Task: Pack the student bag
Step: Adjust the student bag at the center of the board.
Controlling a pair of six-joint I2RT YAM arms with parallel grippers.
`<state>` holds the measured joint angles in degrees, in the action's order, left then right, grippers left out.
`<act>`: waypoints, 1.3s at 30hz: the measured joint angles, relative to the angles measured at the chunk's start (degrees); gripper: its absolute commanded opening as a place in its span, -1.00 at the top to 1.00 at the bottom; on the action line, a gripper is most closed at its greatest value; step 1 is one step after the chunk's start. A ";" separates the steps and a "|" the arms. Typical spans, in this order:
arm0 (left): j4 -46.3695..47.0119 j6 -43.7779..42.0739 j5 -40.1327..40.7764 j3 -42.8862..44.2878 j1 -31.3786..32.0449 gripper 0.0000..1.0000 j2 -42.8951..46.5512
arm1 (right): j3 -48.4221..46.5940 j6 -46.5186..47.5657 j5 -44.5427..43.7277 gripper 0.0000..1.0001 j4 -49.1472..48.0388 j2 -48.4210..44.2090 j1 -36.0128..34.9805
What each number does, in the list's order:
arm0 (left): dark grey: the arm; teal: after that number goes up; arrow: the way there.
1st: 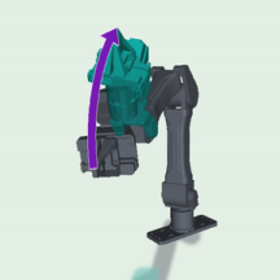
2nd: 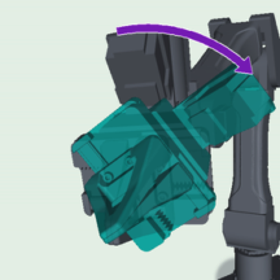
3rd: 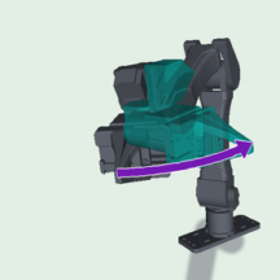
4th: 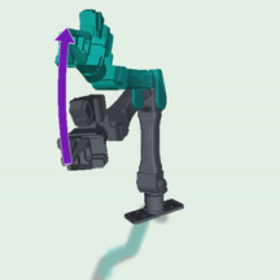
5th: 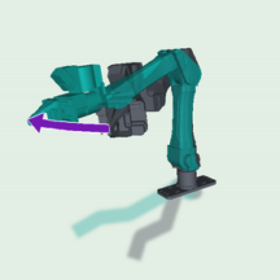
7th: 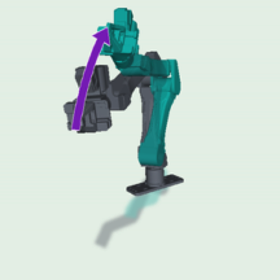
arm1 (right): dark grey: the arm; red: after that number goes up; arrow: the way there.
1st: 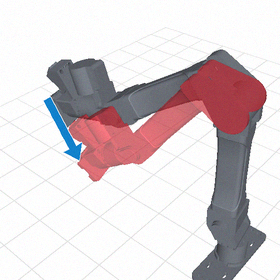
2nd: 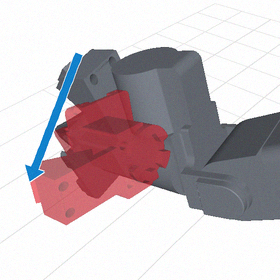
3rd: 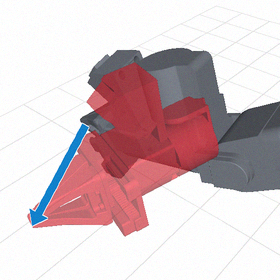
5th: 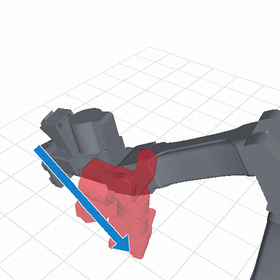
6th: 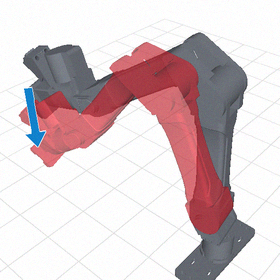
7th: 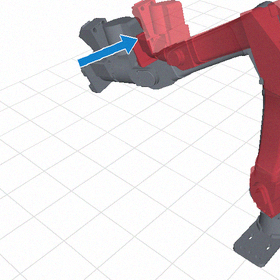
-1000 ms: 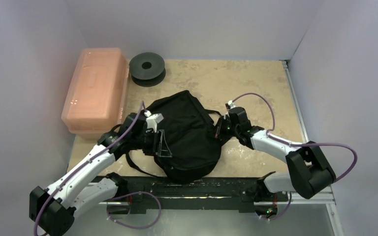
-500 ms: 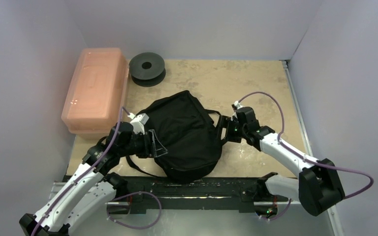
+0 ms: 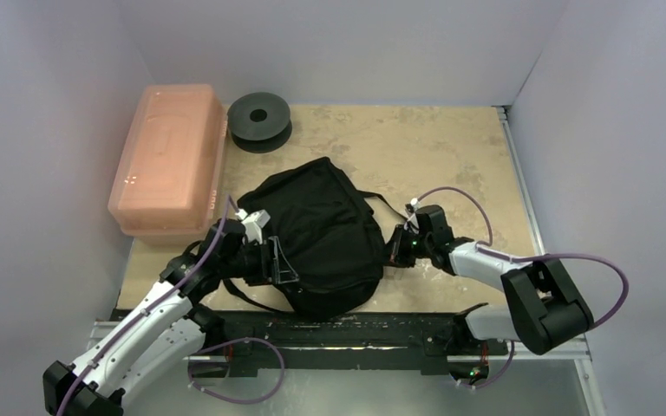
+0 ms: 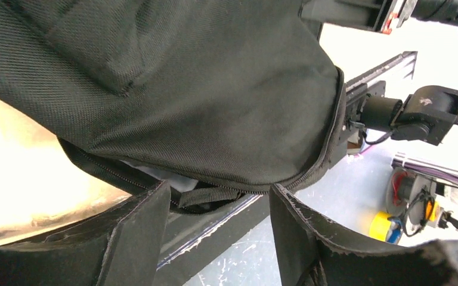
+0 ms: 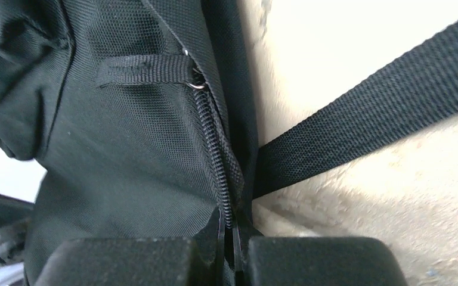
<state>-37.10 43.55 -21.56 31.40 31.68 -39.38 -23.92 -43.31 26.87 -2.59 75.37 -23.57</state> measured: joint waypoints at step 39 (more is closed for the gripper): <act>22.80 0.61 -19.30 -2.93 0.74 1.00 -16.72 | -10.84 11.15 -2.71 -0.63 19.02 -11.45 11.65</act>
<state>-14.31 44.16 -40.86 28.47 32.42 -56.10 -34.76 -32.16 24.16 16.43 63.92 -11.92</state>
